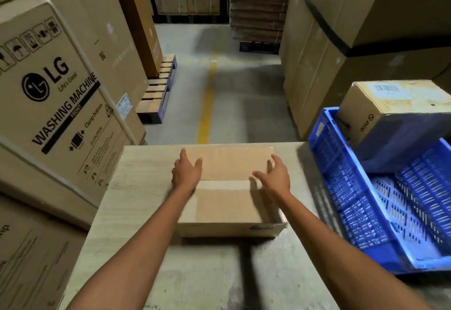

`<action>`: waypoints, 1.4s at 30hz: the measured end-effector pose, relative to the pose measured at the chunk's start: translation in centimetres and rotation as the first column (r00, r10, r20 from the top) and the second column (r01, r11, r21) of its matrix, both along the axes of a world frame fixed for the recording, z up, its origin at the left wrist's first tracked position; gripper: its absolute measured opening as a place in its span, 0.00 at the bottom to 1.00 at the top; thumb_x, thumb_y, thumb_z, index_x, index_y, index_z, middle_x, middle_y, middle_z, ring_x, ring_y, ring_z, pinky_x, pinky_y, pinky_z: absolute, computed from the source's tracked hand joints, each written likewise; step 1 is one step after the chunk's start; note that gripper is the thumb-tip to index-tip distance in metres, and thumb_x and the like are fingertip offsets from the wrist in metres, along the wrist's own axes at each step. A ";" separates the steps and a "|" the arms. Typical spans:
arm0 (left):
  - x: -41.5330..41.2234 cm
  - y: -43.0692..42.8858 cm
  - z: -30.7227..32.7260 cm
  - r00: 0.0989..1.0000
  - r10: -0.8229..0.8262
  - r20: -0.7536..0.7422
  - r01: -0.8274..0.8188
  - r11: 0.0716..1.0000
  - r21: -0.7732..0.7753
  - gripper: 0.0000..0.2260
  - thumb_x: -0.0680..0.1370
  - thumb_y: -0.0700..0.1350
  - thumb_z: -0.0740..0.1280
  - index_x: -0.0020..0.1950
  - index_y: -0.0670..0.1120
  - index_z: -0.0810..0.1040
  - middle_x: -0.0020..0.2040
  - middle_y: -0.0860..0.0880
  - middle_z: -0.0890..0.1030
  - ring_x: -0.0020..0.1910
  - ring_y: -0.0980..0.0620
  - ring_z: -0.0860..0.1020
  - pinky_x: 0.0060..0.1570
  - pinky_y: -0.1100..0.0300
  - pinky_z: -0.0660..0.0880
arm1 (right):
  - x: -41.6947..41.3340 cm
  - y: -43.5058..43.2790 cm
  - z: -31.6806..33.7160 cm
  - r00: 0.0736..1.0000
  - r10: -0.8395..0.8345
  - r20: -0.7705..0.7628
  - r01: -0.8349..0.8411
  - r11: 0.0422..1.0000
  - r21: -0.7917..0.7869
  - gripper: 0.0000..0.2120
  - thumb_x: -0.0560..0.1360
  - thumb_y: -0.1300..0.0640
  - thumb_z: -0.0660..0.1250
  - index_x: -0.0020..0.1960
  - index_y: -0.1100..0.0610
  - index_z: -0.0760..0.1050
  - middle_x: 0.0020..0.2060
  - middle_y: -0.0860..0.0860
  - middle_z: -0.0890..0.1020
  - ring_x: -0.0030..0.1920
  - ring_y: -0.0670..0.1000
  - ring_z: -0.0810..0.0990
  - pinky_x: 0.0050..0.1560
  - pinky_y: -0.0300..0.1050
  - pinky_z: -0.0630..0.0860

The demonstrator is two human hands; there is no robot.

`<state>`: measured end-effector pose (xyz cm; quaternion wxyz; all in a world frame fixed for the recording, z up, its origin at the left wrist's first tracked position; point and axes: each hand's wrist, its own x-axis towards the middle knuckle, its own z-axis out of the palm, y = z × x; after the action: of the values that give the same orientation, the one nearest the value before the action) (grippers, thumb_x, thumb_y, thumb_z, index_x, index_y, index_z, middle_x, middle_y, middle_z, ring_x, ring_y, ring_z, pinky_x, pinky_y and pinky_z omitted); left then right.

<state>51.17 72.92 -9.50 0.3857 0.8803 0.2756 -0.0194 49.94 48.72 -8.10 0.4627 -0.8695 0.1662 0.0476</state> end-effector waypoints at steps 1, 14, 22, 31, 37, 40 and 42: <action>-0.1 0.2 0.4 0.999 0.035 0.034 -0.033 0.998 -0.062 0.32 0.81 0.56 0.64 0.81 0.49 0.57 0.76 0.39 0.65 0.72 0.36 0.67 0.69 0.44 0.67 | 0.0 -0.1 0.3 1.000 -0.028 0.009 0.028 0.999 0.036 0.43 0.69 0.53 0.80 0.77 0.56 0.62 0.71 0.57 0.73 0.71 0.59 0.71 0.68 0.56 0.72; -4.6 1.2 6.2 0.913 0.228 0.338 -0.173 0.967 -0.186 0.19 0.79 0.63 0.62 0.67 0.58 0.67 0.64 0.43 0.66 0.61 0.40 0.73 0.58 0.45 0.76 | -3.3 1.5 6.9 0.899 -0.418 0.130 0.370 0.885 0.281 0.24 0.75 0.35 0.68 0.59 0.53 0.71 0.59 0.53 0.71 0.52 0.51 0.71 0.55 0.43 0.66; -9.8 0.6 3.6 0.846 0.252 0.469 -0.183 0.965 -0.190 0.12 0.77 0.45 0.68 0.60 0.50 0.73 0.56 0.46 0.67 0.50 0.44 0.76 0.50 0.59 0.70 | -7.7 3.0 2.5 0.845 -0.492 0.208 0.442 0.863 0.244 0.21 0.76 0.41 0.69 0.57 0.54 0.65 0.55 0.51 0.68 0.56 0.53 0.72 0.54 0.45 0.69; -9.7 1.8 3.6 0.866 -0.213 0.452 -0.019 0.890 0.455 0.03 0.74 0.43 0.72 0.46 0.46 0.83 0.52 0.45 0.77 0.53 0.43 0.75 0.63 0.41 0.67 | -8.1 2.2 2.6 0.921 -0.296 0.255 0.310 0.951 -0.017 0.27 0.75 0.48 0.70 0.69 0.57 0.66 0.65 0.57 0.71 0.62 0.59 0.75 0.61 0.60 0.74; -8.4 1.5 4.5 0.802 -0.493 0.337 0.252 0.791 0.558 0.04 0.75 0.42 0.71 0.48 0.45 0.84 0.48 0.48 0.78 0.50 0.46 0.75 0.57 0.48 0.71 | -7.4 4.6 3.3 0.886 0.214 0.411 0.016 0.872 -0.489 0.15 0.73 0.53 0.71 0.58 0.57 0.80 0.64 0.57 0.76 0.64 0.58 0.76 0.70 0.59 0.66; -8.1 1.5 4.7 0.718 -0.598 0.356 0.330 0.743 0.582 0.04 0.74 0.39 0.71 0.48 0.43 0.84 0.47 0.48 0.80 0.46 0.46 0.78 0.52 0.50 0.75 | -6.9 7.0 3.2 0.788 0.448 0.422 -0.184 0.826 -0.533 0.13 0.76 0.52 0.68 0.57 0.57 0.80 0.58 0.56 0.80 0.55 0.59 0.80 0.55 0.52 0.76; -7.8 1.5 4.7 0.690 -0.646 0.327 0.384 0.709 0.592 0.06 0.76 0.39 0.70 0.51 0.43 0.84 0.51 0.47 0.82 0.49 0.45 0.80 0.54 0.50 0.76 | -6.3 8.7 3.5 0.748 0.555 0.365 -0.256 0.748 -0.612 0.14 0.78 0.49 0.63 0.57 0.56 0.79 0.55 0.54 0.80 0.53 0.58 0.79 0.53 0.52 0.75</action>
<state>43.40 74.38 -4.75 0.1916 0.9600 -0.1098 0.1724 43.61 57.39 -4.63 0.2109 -0.9545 -0.1619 -0.1354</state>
